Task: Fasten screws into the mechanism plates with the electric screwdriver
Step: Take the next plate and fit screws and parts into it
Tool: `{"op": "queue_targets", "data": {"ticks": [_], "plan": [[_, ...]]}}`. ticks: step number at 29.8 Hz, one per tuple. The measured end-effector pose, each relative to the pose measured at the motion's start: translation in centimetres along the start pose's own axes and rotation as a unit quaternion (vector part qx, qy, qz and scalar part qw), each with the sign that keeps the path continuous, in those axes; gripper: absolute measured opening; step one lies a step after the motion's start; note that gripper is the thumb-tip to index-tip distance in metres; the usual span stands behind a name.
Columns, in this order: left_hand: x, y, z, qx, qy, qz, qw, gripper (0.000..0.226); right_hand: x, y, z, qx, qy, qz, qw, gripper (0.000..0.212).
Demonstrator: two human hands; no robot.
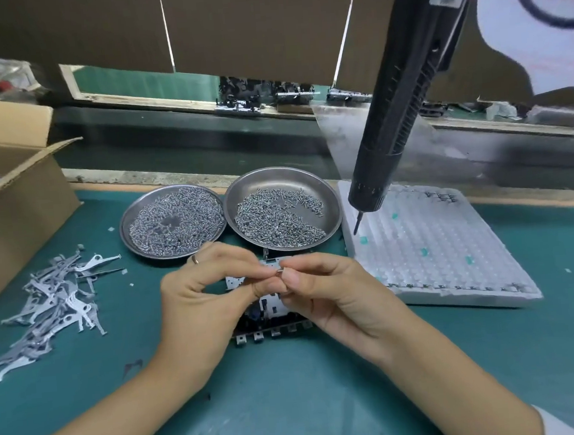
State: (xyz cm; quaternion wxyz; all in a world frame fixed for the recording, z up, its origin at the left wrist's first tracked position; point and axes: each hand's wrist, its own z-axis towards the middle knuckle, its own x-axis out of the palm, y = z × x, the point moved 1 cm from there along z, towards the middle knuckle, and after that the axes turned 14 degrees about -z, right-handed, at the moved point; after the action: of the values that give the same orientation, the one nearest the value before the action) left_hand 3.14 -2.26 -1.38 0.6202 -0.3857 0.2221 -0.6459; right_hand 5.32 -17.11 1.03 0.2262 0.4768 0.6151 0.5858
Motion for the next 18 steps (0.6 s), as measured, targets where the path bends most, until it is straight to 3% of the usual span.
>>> {"op": "queue_targets", "data": {"ticks": [18], "plan": [[-0.23, 0.2, -0.09, -0.009, 0.017, -0.006, 1.0, 0.021, -0.47, 0.25, -0.14, 0.028, 0.043, -0.03, 0.998, 0.008]]}}
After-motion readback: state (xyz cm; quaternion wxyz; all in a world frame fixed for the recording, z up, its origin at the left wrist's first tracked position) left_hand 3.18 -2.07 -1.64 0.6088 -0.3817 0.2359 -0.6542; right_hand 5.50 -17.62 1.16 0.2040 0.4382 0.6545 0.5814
